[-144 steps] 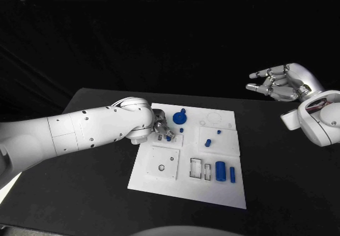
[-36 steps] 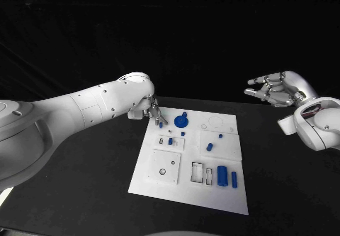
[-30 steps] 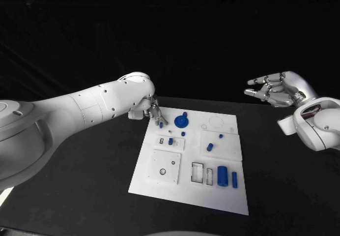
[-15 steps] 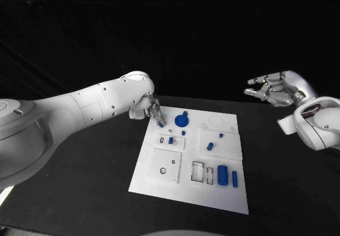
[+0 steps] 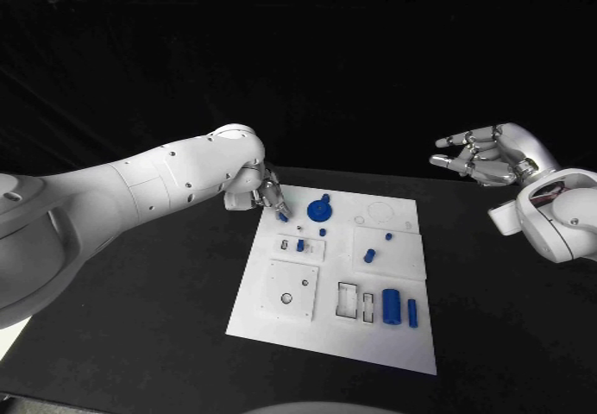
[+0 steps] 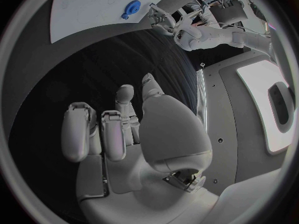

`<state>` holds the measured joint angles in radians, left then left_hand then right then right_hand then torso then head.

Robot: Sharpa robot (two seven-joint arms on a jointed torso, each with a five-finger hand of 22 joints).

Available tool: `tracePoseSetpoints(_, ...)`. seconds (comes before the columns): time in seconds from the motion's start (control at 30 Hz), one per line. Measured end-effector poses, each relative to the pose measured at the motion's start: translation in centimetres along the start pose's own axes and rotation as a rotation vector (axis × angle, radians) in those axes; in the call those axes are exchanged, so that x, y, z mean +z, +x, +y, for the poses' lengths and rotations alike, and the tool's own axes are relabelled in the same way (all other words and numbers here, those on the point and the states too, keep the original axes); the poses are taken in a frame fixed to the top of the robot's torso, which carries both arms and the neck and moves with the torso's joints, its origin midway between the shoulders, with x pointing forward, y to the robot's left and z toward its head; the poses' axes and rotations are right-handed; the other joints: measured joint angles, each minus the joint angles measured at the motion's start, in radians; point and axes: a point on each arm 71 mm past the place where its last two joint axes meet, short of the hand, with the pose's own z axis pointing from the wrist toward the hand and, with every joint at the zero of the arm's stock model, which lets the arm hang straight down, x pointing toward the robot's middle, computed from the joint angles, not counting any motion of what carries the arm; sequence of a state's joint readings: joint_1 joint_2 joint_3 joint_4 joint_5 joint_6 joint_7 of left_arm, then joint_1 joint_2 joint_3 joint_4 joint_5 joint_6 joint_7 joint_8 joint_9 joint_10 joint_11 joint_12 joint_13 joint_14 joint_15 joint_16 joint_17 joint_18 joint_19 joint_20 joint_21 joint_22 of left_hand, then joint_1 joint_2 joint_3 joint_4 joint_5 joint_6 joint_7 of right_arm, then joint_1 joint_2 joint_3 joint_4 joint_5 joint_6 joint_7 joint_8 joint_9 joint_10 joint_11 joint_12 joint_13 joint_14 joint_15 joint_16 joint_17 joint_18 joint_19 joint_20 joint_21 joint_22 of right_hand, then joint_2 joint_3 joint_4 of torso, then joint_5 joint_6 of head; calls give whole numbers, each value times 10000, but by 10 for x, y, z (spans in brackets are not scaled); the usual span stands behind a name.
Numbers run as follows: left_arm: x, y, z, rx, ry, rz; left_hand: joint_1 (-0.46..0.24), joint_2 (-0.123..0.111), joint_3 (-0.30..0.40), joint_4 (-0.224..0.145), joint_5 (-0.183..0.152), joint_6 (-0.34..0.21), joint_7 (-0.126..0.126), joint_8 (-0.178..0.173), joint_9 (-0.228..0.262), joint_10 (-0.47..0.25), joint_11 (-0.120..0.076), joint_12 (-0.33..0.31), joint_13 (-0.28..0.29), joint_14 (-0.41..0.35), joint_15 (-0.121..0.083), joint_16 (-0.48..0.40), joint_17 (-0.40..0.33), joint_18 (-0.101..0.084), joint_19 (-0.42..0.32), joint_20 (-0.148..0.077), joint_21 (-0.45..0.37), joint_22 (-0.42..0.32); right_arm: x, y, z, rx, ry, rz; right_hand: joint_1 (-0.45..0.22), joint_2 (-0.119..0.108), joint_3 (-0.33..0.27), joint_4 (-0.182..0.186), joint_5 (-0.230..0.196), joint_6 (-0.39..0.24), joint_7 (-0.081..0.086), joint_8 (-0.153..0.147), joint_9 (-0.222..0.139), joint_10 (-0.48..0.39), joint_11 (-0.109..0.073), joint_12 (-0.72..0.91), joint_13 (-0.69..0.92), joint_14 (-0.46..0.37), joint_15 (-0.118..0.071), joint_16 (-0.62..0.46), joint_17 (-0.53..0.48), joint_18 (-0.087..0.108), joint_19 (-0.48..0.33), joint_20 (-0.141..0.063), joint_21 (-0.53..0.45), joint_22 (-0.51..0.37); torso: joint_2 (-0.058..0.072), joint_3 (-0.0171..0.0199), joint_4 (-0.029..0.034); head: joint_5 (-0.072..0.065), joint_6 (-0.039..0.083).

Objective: Assemble the parts on the task board

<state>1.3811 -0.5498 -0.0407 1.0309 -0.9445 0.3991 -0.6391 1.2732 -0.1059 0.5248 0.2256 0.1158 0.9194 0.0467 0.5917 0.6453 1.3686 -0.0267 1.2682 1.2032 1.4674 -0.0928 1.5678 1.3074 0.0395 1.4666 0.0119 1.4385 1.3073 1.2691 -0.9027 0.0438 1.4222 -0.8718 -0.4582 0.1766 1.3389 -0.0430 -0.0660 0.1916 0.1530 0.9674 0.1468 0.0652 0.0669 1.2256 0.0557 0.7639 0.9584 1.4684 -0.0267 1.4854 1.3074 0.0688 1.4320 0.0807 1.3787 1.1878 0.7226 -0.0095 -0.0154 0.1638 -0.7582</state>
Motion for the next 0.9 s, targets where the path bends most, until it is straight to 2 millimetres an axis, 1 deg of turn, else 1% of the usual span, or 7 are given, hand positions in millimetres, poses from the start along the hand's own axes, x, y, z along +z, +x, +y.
tracePoseSetpoints(0.03,-2,1,1,-47,76,-4,-44,-39,15,-13,0,-2,3,37,11,0,0,0,0,0,0,0,0,0,0,0,0,0,0,0,0,-3,6,0,22,22,0,0,0,0,0,0,0,0,0,0,0,0,0,0,0,0,0,0,0,0,-2,0,2,-1,-3)
tracePoseSetpoints(0.17,-11,7,5,-165,361,-74,-121,-14,106,-48,-1,-34,-9,77,30,0,0,0,-1,0,0,0,0,0,0,0,0,0,-1,-1,-1,-14,29,-7,22,22,0,0,0,0,0,0,0,-35,35,0,-17,0,0,0,0,0,0,0,0,1,-10,0,23,0,-24)
tracePoseSetpoints(0.33,-25,17,2,3,778,-427,-303,-194,445,-303,0,-51,-24,220,88,57,-57,0,-38,0,0,0,0,-1,0,0,0,0,-1,-2,-2,-19,46,-8,22,22,-2,2,0,0,0,0,0,-35,35,-23,-24,0,0,0,0,0,0,0,0,-4,-12,4,31,15,-44)
tracePoseSetpoints(0.43,-32,26,0,280,953,-753,-333,-224,508,-312,59,-51,-23,258,103,80,-79,61,26,0,0,0,0,-1,0,0,0,0,-1,-3,-3,-27,66,-15,22,22,-29,29,0,0,0,0,0,-36,35,-40,-33,0,0,0,-1,1,0,0,0,-10,-18,4,37,33,-59)
tracePoseSetpoints(0.7,-40,46,1,1069,1107,-1702,-409,-301,645,-317,60,-47,-26,350,142,133,-89,132,107,0,0,0,-1,0,0,0,100,0,-2,-3,-3,-33,82,-21,22,22,-29,29,0,0,0,0,0,-35,35,-40,-33,0,0,0,-1,0,0,0,0,-9,-27,0,82,74,-107)
tracePoseSetpoints(0.73,-40,48,1,1156,1115,-1794,-478,-369,735,-343,60,-46,-25,410,153,164,-92,156,120,0,0,0,-1,0,0,0,100,0,-2,-3,-3,-32,82,-20,22,22,-28,29,0,0,0,0,-1,-35,35,-40,-33,0,0,0,-1,0,0,0,0,-9,-30,-2,88,76,-109)
tracePoseSetpoints(0.9,-39,57,1,1498,1109,-2073,-555,-446,868,-396,60,-45,-25,528,216,183,-111,157,124,0,0,0,7,0,0,0,100,0,-2,-3,-3,-24,75,-8,22,22,-28,29,0,0,0,0,-1,-35,35,-40,-33,0,0,0,-1,0,0,0,0,-9,-33,-6,89,106,-117)
